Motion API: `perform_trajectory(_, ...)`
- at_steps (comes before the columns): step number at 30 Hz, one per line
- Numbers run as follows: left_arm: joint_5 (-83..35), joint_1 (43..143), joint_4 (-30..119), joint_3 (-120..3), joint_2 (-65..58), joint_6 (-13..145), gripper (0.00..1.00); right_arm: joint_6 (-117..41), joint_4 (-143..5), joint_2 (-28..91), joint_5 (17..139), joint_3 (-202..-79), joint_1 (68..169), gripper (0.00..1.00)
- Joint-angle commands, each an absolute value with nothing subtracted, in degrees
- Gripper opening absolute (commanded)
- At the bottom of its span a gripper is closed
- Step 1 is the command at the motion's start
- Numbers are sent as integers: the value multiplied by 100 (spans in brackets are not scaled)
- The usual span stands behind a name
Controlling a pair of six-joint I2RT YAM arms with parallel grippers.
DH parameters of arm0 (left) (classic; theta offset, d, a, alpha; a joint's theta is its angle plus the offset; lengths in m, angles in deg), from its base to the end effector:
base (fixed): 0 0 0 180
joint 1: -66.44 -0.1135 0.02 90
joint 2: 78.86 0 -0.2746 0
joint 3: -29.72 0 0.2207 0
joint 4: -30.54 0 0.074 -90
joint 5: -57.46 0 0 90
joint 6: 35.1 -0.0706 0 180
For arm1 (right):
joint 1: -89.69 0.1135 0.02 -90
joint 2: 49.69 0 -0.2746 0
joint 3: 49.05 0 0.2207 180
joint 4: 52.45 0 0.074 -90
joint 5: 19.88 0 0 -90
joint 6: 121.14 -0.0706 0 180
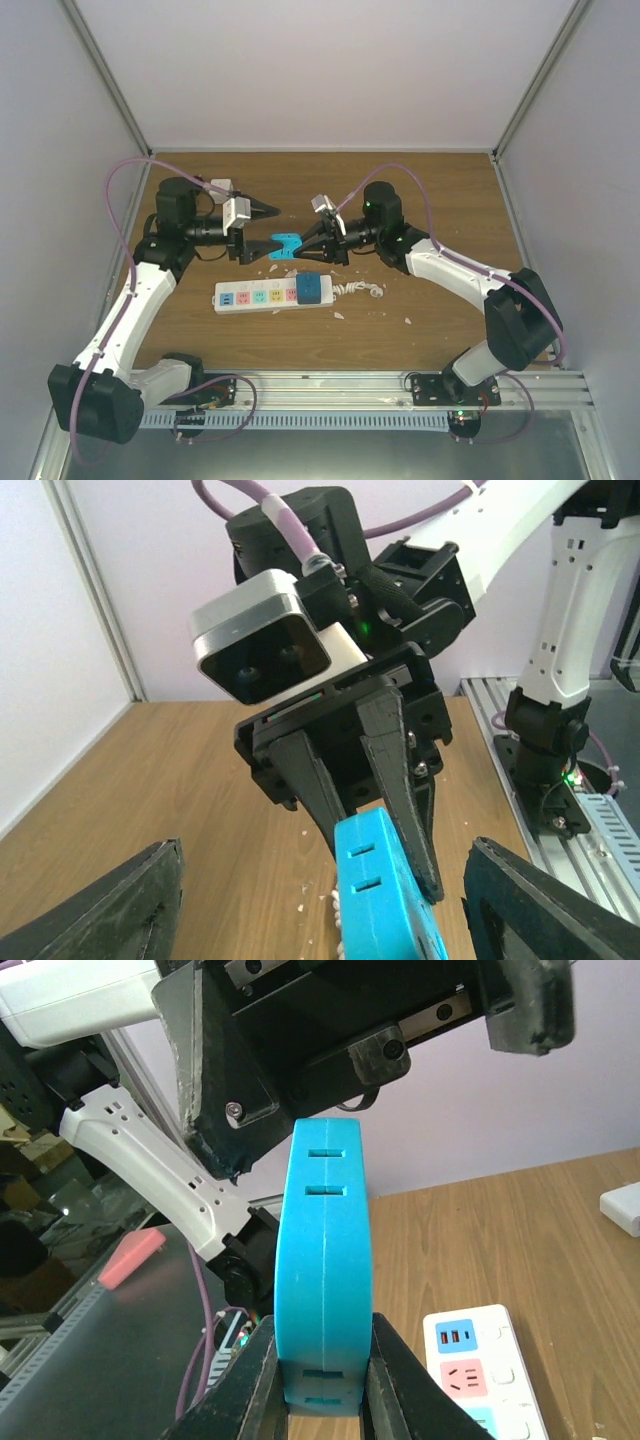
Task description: Pull the plug off the socket
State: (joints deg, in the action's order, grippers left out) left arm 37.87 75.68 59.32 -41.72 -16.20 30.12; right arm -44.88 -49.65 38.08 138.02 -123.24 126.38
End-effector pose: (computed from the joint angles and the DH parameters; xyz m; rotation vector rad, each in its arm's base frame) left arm 0.1905 -0.0984 0.3577 1.2232 1.2980 -0.9665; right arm 0.2196 0.2452 0.3173 -1.2668 1.4780 1.6353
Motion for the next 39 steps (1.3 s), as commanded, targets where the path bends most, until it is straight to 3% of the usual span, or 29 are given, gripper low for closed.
perform_trajectory(1, 3920, 7557, 6676, -4284, -1730, 2166, 77, -4409, -4959, 3796, 13913, -12283, 12665, 1)
perform_trajectory(7, 3404, 7803, 6706, -4010, -1853, 2003, 86, -4457, -4913, 3787, 13947, -12285, 12665, 1)
perform_trajectory(17, 2963, 7944, 6609, -3942, -1832, 2086, 81, -4492, -4828, 3772, 13954, -12266, 12678, 1)
perform_trajectory(28, 2588, 8086, 6815, -3984, -1768, 1774, 86, -4455, -4854, 3794, 13925, -12270, 12678, 0)
perform_trajectory(34, 1974, 8074, 6387, -3956, -1751, 2157, 80, -4415, -4863, 3780, 13918, -12235, 12678, 1)
perform_trajectory(39, 2269, 7710, 5877, -3987, -1684, 2944, 70, -4413, -4854, 3799, 13929, -12209, 12686, 1)
